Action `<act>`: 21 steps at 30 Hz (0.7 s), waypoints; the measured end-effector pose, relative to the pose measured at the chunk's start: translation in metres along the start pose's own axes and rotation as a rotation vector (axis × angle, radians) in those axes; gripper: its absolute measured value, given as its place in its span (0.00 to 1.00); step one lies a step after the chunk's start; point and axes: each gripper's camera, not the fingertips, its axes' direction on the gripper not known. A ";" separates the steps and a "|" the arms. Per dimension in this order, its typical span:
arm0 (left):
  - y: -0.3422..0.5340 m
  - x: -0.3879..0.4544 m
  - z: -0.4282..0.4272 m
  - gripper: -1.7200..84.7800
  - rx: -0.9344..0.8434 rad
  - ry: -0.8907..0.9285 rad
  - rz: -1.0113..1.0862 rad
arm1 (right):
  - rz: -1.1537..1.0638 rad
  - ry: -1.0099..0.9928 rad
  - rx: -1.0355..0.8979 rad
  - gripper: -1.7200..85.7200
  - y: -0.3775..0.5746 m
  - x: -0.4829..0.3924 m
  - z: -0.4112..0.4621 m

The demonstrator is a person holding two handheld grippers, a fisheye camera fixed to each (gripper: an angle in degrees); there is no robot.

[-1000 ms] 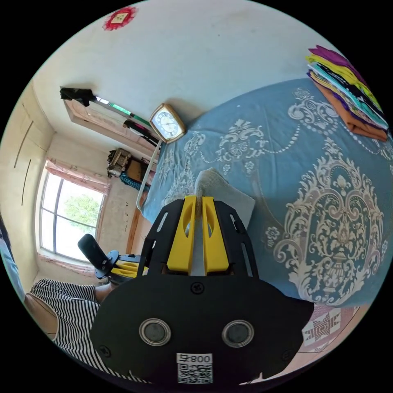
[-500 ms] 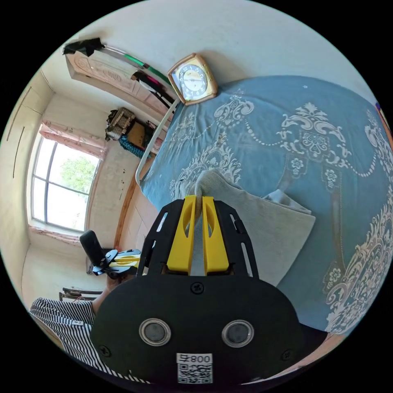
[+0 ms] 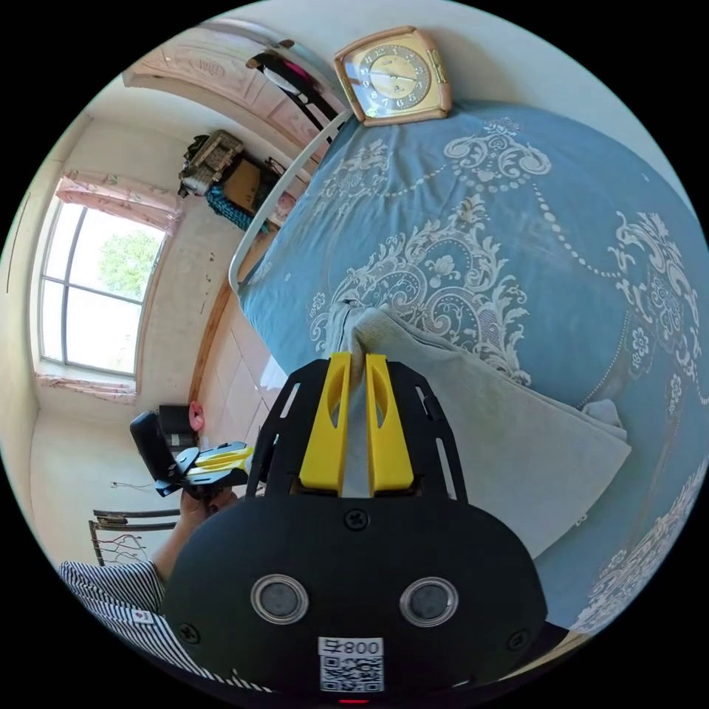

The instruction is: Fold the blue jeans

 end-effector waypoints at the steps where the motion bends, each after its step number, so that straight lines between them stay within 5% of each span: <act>1: 0.001 -0.012 -0.004 0.04 -0.003 -0.001 -0.012 | -0.006 0.016 -0.014 0.06 -0.011 -0.009 0.013; 21: 0.035 -0.112 -0.060 0.04 0.060 -0.016 -0.174 | -0.098 0.134 -0.118 0.08 -0.127 -0.150 0.136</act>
